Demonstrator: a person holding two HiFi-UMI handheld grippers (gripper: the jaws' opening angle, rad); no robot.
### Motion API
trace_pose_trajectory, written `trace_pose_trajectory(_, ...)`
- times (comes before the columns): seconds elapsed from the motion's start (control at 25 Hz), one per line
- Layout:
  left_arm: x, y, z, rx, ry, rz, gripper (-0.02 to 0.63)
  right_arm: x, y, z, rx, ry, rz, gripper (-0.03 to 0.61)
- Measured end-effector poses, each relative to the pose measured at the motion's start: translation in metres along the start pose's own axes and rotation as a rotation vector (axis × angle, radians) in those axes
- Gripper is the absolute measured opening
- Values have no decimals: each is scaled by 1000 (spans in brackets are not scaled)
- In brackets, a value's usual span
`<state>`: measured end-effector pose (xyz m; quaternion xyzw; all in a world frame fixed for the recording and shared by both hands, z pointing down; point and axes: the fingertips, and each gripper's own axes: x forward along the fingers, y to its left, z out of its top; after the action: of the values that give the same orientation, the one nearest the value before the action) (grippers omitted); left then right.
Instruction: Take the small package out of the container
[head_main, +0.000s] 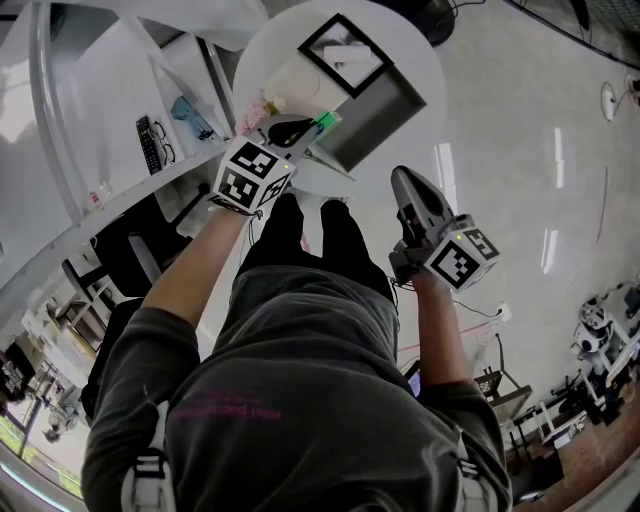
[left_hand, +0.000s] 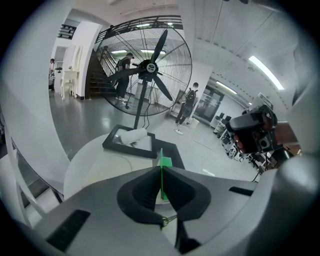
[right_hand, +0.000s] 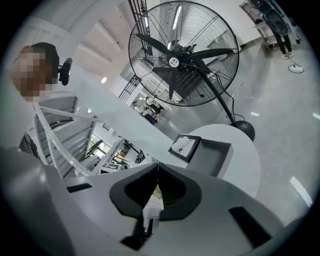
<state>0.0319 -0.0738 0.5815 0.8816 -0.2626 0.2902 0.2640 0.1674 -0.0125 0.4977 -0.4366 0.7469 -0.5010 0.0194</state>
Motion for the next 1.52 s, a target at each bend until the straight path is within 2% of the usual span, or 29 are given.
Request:
trace_pose_trajectory(0.64, -96, -22, 62, 29, -208, -42, 21, 5, 60, 9, -90, -67, 34, 21)
trace_pose_trajectory(1.0, -153, -21, 78, 31, -303, -46, 20, 8, 103, 13, -150, -108, 49, 21)
trace_pose_trajectory(1.52, -214, -26, 100, 73, -426, -96, 20, 13, 156, 15, -222, -166, 60, 21)
